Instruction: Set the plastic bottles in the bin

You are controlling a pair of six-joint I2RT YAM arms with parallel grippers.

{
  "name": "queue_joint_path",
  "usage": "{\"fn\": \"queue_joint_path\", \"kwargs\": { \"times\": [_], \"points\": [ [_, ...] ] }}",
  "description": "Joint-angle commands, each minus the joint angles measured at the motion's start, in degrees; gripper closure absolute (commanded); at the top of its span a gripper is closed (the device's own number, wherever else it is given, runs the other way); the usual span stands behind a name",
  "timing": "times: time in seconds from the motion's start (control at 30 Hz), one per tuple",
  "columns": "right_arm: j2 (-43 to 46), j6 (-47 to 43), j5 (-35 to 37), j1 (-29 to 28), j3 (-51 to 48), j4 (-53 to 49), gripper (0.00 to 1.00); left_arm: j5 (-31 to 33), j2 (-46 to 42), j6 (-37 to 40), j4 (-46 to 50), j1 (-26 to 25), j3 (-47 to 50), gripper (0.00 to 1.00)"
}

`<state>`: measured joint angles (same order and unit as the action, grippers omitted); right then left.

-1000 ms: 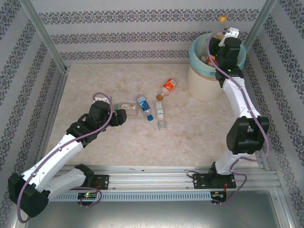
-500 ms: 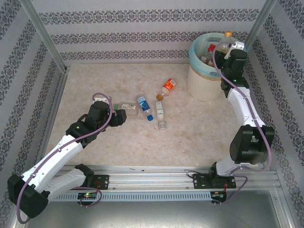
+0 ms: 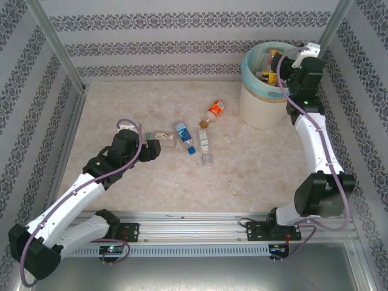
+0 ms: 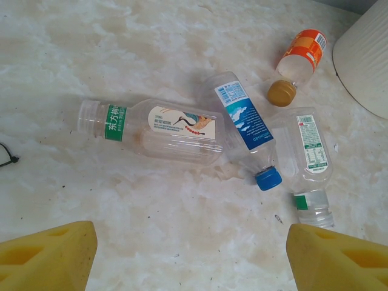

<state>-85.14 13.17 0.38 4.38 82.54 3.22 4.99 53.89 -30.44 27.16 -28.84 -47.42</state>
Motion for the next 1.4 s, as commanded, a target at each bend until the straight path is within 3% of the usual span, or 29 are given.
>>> {"fn": "queue_joint_path", "kwargs": {
  "times": [0.0,0.27,0.37,0.53,0.73,0.9,1.27,1.37],
  "points": [
    [-2.19,0.72,-1.85,0.06,9.67,-3.97,0.36,2.51,-2.60,-1.21,1.67,-0.54,1.36,0.18],
    [-18.49,6.20,-0.53,-2.08,31.69,-22.13,0.38,2.88,-1.25,-0.97,2.36,-0.52,0.26,0.18],
    [-23.29,5.16,2.77,-3.35,37.54,-23.89,0.30,2.81,-0.98,-1.12,2.77,-0.54,-0.01,0.18],
    [-33.55,0.98,5.15,-4.90,52.28,-30.53,0.38,2.67,-0.38,-1.64,3.05,-0.57,0.13,0.18],
    [-45.40,-3.48,11.41,-6.10,73.63,-42.96,0.35,2.52,0.25,-1.91,3.22,-0.60,0.22,0.19],
    [-45.50,-4.89,12.54,-5.90,72.72,-45.52,0.50,2.28,0.72,-2.12,2.17,-0.56,0.81,0.19],
    [-41.87,-3.67,6.04,-4.27,69.11,-54.31,0.83,0.68,2.21,-1.70,0.62,-0.61,0.71,0.18],
    [-39.44,-3.74,4.83,-4.38,65.26,-55.39,0.86,0.56,1.76,-1.73,0.70,-0.60,1.18,0.18]
  ]
}}
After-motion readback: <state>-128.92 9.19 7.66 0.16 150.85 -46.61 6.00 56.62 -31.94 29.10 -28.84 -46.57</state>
